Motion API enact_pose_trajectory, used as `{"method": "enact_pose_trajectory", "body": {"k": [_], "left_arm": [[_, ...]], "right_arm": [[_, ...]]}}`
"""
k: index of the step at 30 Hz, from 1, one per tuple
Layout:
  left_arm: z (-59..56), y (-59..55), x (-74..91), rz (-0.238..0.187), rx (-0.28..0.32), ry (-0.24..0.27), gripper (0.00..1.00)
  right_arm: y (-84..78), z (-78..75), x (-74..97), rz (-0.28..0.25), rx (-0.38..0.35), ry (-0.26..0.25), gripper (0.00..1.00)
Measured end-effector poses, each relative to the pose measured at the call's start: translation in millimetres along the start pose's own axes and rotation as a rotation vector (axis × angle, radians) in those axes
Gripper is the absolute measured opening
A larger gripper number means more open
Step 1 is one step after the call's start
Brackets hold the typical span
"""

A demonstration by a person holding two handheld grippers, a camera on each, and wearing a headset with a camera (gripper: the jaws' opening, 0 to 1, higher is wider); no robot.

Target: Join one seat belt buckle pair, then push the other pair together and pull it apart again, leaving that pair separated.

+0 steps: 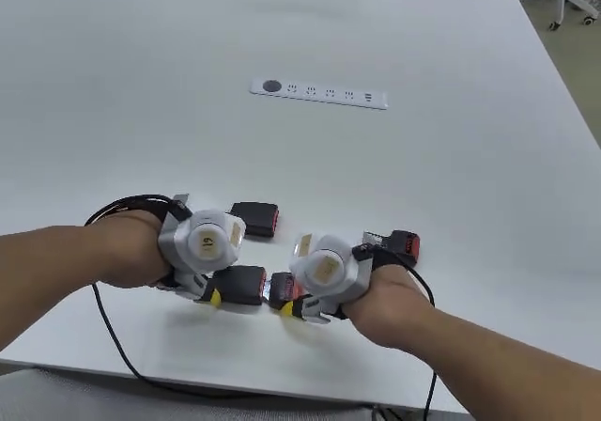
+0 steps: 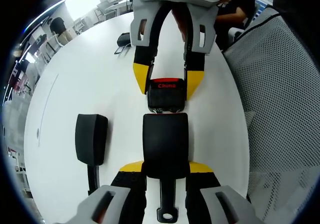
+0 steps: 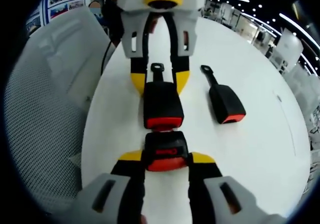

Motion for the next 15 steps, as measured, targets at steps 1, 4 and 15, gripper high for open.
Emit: {"method": "enact_pose_trajectory", "body": {"k": [1, 4, 15], "left_arm": [[0.0, 0.1, -0.2, 0.001, -0.003, -0.001, 0.29], [0.8, -0.1, -0.2, 0.0, 0.001, -0.004, 0.29], [1.3, -0.6, -1.2, 0.009, 0.022, -0.021, 0.3]], "right_arm": [[0.3, -0.1, -0.4, 0.004, -0.002, 0.002, 0.31], [0.1, -0.7, -0.4, 0.003, -0.013, 0.013, 0.31], [0.6, -1.6, -1.9, 0.005, -0.026, 0.037, 0.32]]}}
Point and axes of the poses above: the centre of the closed fingertips' face, and the gripper's own axes: x roughly backward along the fingers, z roughly to its left, y roughly out of its top, the point moved 4 cm from there along x, roughly backward along the fingers, and after that the axes turned 2 degrees about -y, right-handed, at the moved point
